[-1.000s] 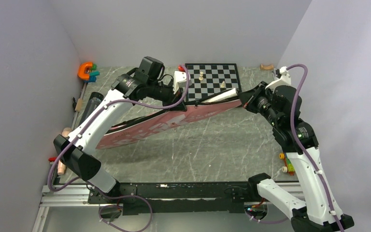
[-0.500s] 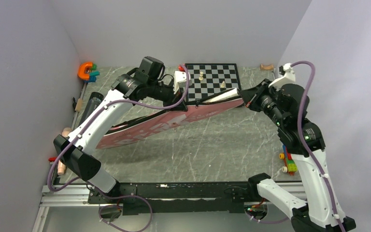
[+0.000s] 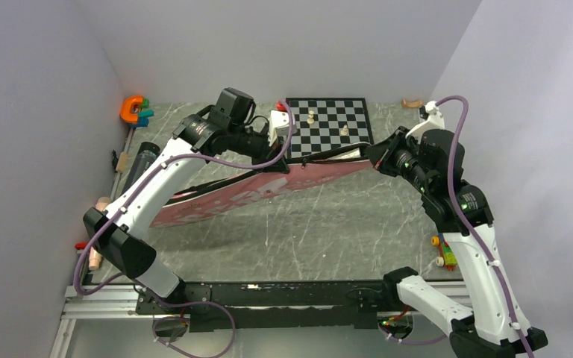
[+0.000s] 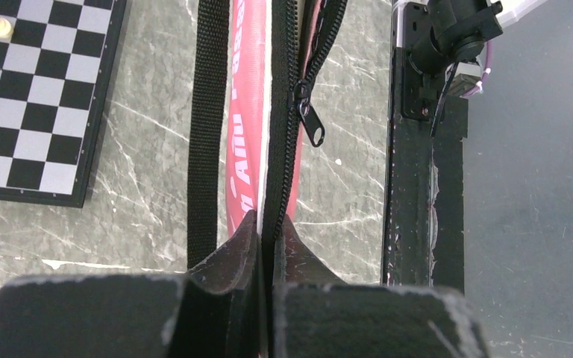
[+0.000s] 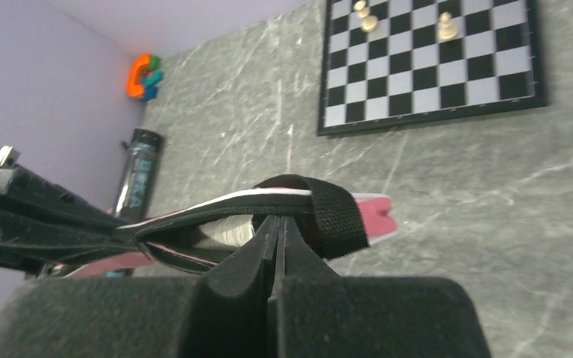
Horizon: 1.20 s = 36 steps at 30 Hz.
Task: Pack up the badminton gear
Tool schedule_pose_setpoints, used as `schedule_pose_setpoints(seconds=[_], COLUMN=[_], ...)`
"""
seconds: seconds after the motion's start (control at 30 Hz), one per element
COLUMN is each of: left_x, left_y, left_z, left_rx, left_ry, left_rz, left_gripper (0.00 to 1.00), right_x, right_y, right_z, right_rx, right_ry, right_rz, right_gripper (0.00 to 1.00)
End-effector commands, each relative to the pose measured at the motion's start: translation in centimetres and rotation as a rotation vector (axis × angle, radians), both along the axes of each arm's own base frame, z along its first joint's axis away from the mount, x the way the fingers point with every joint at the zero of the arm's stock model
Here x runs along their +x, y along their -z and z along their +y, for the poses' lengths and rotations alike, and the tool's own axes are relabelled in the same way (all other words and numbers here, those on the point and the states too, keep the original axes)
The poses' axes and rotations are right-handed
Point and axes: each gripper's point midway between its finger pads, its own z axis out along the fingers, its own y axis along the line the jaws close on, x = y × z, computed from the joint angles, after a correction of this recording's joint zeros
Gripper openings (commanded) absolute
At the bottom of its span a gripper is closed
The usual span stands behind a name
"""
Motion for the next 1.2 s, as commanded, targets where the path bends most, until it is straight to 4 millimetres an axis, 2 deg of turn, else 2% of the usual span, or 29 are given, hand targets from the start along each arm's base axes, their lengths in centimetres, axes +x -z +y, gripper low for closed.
schedule_pose_setpoints(seconds=[0.0,0.07,0.13,0.23,0.37,0.53,0.67,0.9,1.17], left_x=[-0.4,-0.4,-0.4,-0.2,0.2,1.4,2.1,1.9,1.1], left_y=[-5.1,-5.1,-5.1,-5.1,-4.7,-4.3,-4.4,-4.4,-3.9], left_z=[-1.1,-1.1,-1.2,-1.1,-1.1,-1.2,-1.2,-1.5,-1.7], left_rx=[-0.149,-0.149,-0.150,-0.147,-0.134,-0.115,-0.110,-0.120,-0.129], left_ry=[0.059,0.058,0.058,0.051,0.034,-0.022,-0.048,-0.038,-0.007], left_rz=[-0.131,-0.129,-0.128,-0.132,-0.133,-0.134,-0.134,-0.113,-0.076], left_gripper=[0.00,0.00,0.00,0.00,0.00,0.00,0.00,0.00,0.01], right_x=[-0.8,-1.0,-1.2,-1.6,-2.6,-4.4,-5.1,-4.0,-1.8], right_y=[-3.0,-4.9,-6.3,-7.5,-8.0,-5.7,-3.7,-0.5,0.1], right_z=[-4.6,-5.9,-6.2,-4.7,-0.6,5.3,7.9,9.7,11.7], right_rx=[-0.180,-0.221,-0.230,-0.165,-0.034,0.141,0.256,0.315,0.343], right_ry=[0.167,0.214,0.219,0.149,-0.053,-0.380,-0.523,-0.573,-0.588], right_rz=[-0.034,-0.062,-0.085,-0.133,-0.178,-0.143,-0.137,-0.155,-0.250], right_gripper=[0.00,0.11,0.23,0.38,0.51,0.64,0.65,0.63,0.58])
